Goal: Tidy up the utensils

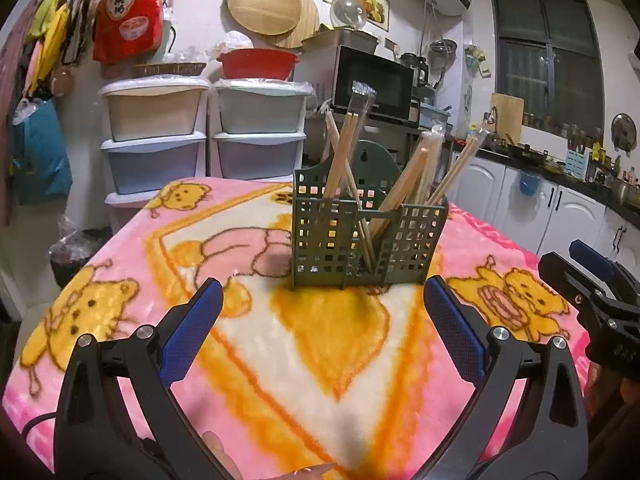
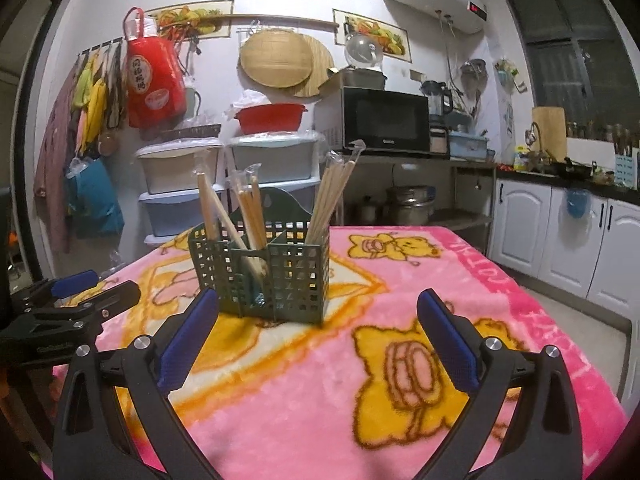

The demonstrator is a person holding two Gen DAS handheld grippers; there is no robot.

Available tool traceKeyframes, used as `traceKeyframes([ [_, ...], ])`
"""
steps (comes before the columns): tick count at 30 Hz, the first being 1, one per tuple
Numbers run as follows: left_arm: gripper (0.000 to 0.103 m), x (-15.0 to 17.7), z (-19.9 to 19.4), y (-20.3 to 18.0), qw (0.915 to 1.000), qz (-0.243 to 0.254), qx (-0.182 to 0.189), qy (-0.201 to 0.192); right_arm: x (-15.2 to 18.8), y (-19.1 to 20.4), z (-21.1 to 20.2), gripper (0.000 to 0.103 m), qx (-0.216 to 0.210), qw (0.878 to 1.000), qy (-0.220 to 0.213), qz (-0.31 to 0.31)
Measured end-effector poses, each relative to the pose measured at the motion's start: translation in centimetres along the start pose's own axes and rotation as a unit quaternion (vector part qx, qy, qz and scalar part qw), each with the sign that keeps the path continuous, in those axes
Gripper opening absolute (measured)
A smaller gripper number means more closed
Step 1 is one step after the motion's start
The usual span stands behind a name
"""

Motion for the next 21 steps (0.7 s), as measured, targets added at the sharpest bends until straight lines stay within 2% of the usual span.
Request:
traceKeyframes([
  [21, 0.093, 0.03, 0.28, -0.03, 1.0, -0.002, 0.0, 0.001, 0.26, -0.04, 0.16, 0.097, -0.002, 1.0, 0.005, 0.004],
])
Point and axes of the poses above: each gripper's, at about its wrist camera, not at the fingertips, and z roughly the way its jaws point, y to its left, x to its underside, the point moved 4 cm from there along z, roughly the way its jaws point, and after that the axes turned 1 degree about -y, right-handed, at the moved point
